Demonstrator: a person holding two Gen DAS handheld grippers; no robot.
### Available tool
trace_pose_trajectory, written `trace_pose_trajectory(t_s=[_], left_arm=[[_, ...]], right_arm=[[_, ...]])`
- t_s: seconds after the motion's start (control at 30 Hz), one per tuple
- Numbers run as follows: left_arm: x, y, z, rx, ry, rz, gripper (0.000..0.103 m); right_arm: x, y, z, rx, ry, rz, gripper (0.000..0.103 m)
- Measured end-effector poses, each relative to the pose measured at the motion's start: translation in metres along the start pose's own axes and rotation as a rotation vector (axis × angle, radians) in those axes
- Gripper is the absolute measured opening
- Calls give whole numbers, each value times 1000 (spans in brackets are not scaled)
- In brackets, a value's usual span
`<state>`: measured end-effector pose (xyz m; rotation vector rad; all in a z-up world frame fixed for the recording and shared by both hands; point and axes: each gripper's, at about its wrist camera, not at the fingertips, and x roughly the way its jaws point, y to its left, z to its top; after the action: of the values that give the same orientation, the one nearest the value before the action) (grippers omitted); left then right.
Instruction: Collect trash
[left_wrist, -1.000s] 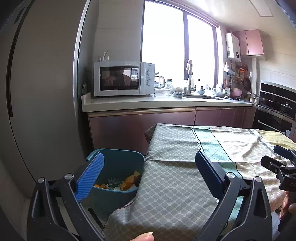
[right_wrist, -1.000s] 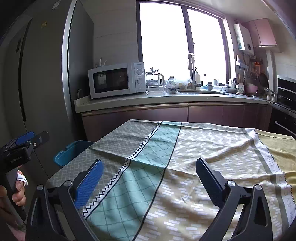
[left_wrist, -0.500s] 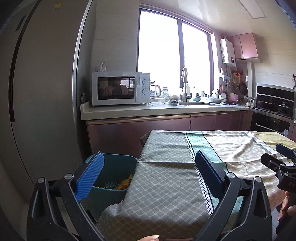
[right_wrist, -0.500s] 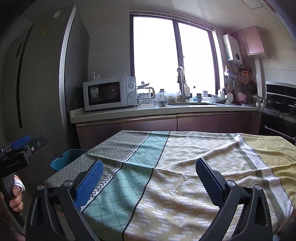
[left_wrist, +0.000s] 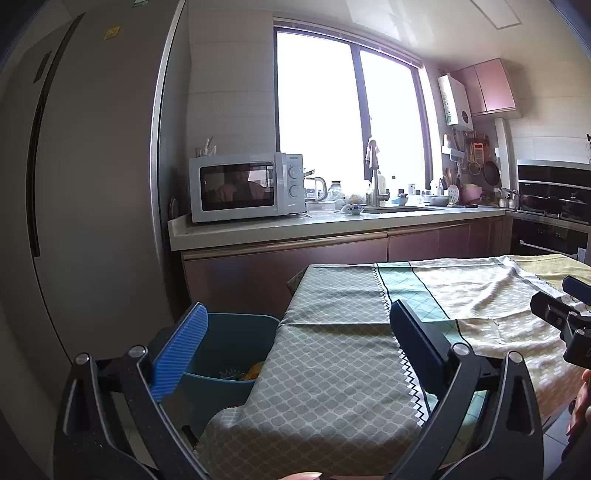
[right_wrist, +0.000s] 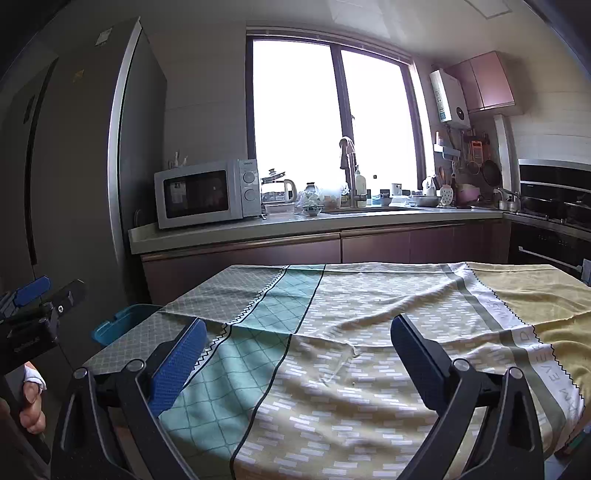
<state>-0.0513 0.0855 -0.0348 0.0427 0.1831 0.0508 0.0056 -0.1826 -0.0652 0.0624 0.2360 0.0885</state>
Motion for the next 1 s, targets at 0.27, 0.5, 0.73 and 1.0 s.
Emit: trace_pose_trajectory(t_s=[0.27,0.5,0.73,1.0], left_arm=[[1,0,-1,6,-4,12,97],[2,0,-1,6,-7,11,97],[2,-2,0,11,-12,15,97],[3,-3,-1,11,-11,16,97]], right_arm=[[0,-4,-1,14,-2,-1,97],[1,-4,-2,10,0,-3,97],[1,-5,-3,14,-1,-2,97],[2,-6,-3,13,-1,-7,97]])
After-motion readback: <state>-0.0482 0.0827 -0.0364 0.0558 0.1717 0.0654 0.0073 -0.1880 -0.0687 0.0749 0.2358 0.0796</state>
